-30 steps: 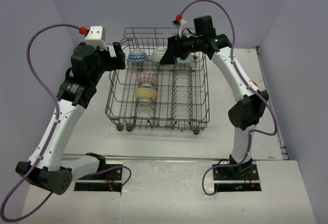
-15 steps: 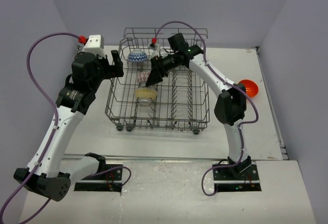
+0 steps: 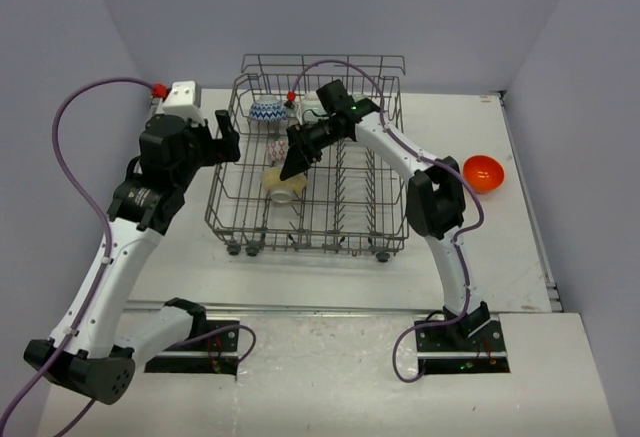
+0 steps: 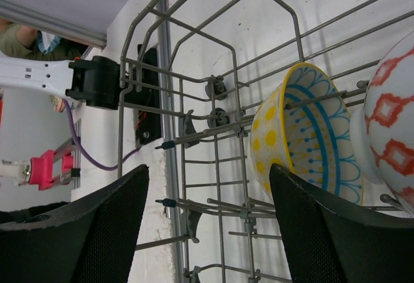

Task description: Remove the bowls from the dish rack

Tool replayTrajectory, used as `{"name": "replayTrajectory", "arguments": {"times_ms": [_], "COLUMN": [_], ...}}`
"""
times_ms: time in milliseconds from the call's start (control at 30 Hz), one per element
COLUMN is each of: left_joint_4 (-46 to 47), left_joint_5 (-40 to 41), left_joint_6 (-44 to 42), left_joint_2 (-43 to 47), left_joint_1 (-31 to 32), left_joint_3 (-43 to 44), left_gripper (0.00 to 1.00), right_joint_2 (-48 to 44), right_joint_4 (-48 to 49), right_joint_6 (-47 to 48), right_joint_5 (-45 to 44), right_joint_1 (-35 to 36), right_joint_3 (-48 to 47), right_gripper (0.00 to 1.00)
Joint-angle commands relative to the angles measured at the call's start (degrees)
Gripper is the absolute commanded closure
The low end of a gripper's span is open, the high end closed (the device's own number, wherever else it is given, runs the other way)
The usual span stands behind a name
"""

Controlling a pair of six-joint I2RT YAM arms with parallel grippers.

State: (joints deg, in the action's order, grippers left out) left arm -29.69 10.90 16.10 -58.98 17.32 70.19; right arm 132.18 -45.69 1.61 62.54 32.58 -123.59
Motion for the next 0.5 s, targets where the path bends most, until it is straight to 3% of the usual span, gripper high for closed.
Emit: {"name": "replayTrajectory", "arguments": {"times_ms": [0,467], "left_joint_4": [-0.1,0.4], "left_joint_5": [0.1,-1.4], "left_joint_6": [0.6,0.0], "left_joint_2": [1.4,0.6], "left_joint_1": [0.1,0.1], "left_joint_3": [-0.6,-2.3], "left_gripper": [0.03,0.03], "right_joint_2": [-0.2,-1.4], "right_joint_4": [1.6,0.9], "right_joint_6": [0.9,0.5], "right_joint_5": [0.0,-1.8], "right_joint_1": [0.0,-0.3], "right_joint_3": [-3.0,-5.2], "right_gripper": [0.25,0.23]}}
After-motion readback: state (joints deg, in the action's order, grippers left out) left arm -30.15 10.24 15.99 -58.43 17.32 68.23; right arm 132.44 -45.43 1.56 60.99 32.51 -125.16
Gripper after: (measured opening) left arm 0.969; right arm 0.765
